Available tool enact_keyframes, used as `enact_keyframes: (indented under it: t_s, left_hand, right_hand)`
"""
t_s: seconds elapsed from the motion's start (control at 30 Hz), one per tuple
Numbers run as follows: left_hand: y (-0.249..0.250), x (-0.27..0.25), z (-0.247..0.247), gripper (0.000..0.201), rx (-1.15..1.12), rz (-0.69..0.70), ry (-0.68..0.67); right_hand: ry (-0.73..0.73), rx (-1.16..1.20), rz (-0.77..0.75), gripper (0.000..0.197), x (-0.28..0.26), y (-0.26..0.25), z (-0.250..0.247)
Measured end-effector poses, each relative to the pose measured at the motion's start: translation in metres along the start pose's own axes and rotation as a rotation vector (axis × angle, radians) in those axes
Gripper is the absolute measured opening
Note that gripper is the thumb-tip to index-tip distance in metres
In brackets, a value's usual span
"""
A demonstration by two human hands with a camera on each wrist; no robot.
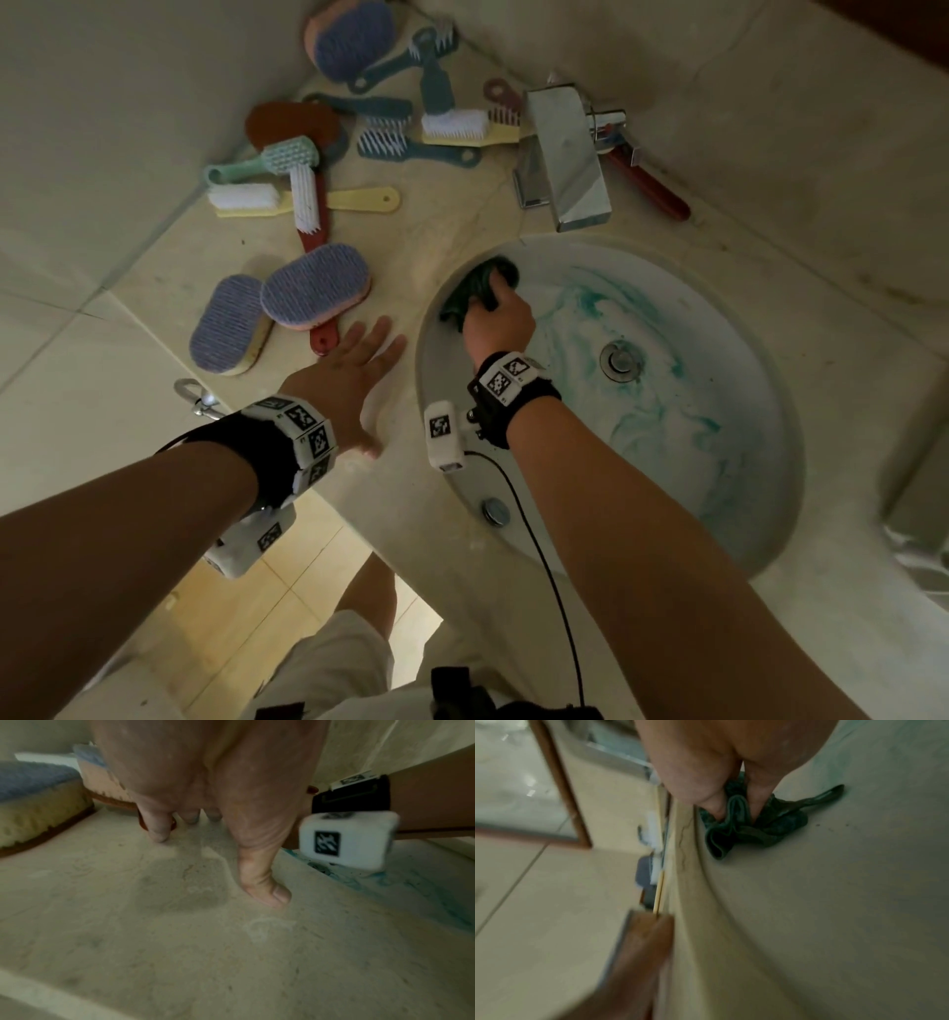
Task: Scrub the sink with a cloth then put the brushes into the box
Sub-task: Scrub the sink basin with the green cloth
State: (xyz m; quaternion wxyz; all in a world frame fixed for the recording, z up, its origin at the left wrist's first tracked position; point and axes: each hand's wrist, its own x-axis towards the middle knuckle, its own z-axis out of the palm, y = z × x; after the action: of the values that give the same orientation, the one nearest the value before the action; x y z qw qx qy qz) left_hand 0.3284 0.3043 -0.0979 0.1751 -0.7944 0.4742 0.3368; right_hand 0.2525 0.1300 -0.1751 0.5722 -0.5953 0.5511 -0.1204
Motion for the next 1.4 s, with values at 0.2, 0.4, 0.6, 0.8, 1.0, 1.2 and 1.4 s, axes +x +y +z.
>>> enact_keyframes:
  t_s: [0.2,0.4,0.6,0.8,1.0,1.2,1.4]
  left_hand:
    - [0.003,-0.001,-0.002,0.137,0.010,-0.001,-0.005]
    - [0.006,-0.003,-0.005,0.136,0.014,-0.011,-0.019]
    - [0.006,-0.002,-0.006,0.137,0.017,-0.012,-0.031]
    - [0.006,-0.002,-0.007,0.138,0.014,-0.015,-0.031]
    - [0.004,-0.003,-0.006,0.136,0.013,-0.015,-0.028]
    - [0.006,-0.003,-0.007,0.136,0.012,-0.017,-0.033]
    - [0.005,-0.002,-0.006,0.138,0.021,-0.023,-0.039]
  right_hand:
    - [0.026,-0.043,-0.031,0.046,0.013,-0.003,-0.015]
    - [0.050,-0.090,-0.006,0.047,0.019,-0.005,-0.019]
    - [-0.121,-0.259,-0.124,0.049,0.004,-0.002,-0.010]
    - [0.050,-0.048,0.087,0.050,0.016,-0.019,-0.007]
    - [-0.194,-0.249,-0.097,0.048,-0.016,-0.004,-0.003]
    - [-0.115,-0.265,-0.072,0.049,-0.008,-0.006,-0.003]
    - [-0.289,-0.157,-0.017,0.059,-0.021,-0.006,-0.005]
